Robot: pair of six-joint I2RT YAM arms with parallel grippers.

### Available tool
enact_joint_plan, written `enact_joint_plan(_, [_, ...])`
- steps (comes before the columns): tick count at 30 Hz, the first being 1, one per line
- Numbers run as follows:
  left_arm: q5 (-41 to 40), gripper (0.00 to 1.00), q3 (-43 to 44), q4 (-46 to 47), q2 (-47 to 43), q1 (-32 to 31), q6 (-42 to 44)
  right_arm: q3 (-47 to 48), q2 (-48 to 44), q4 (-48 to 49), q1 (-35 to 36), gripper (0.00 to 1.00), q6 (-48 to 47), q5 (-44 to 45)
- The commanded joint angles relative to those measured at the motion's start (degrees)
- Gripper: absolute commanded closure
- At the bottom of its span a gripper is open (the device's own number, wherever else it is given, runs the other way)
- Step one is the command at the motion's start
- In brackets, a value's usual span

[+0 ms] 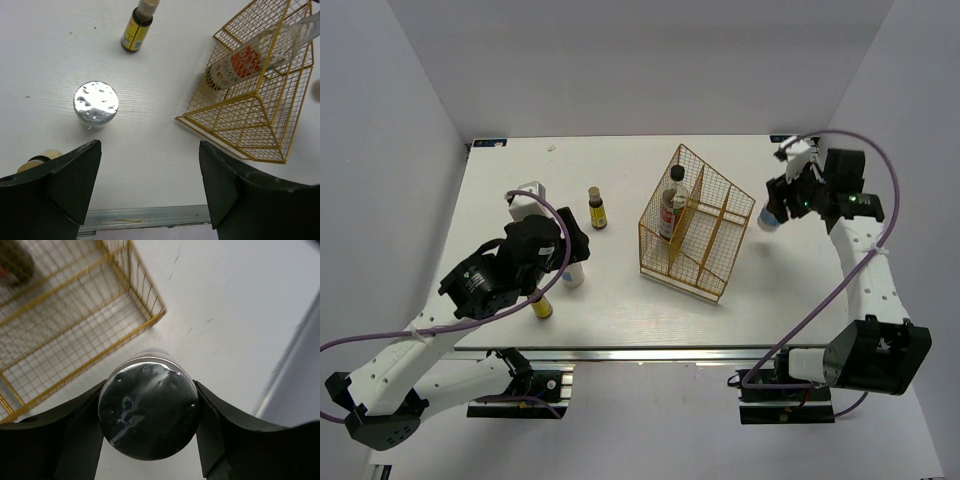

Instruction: Organize the condiment bottles

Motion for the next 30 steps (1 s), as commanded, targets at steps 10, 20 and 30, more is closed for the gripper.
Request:
enact_joint_plan(10, [-2.44, 0.07, 0.24, -3.44, 1.34, 0.11, -0.13, 26.36, 7.95, -2.11, 2.05, 1.0, 8.73, -21.6])
enact_joint_plan(20, [-1.04, 0.04, -1.25, -3.61, 2.31, 0.11, -0.66, 28.65, 15.25, 2.82, 9.69, 1.0, 11.99, -22.84])
enact_joint_plan(30, [-1.21, 0.03, -2.22, -3.96, 2.57, 0.2, -0.66, 29.09, 18.86, -0.16, 14.09, 1.0, 7.17, -16.78])
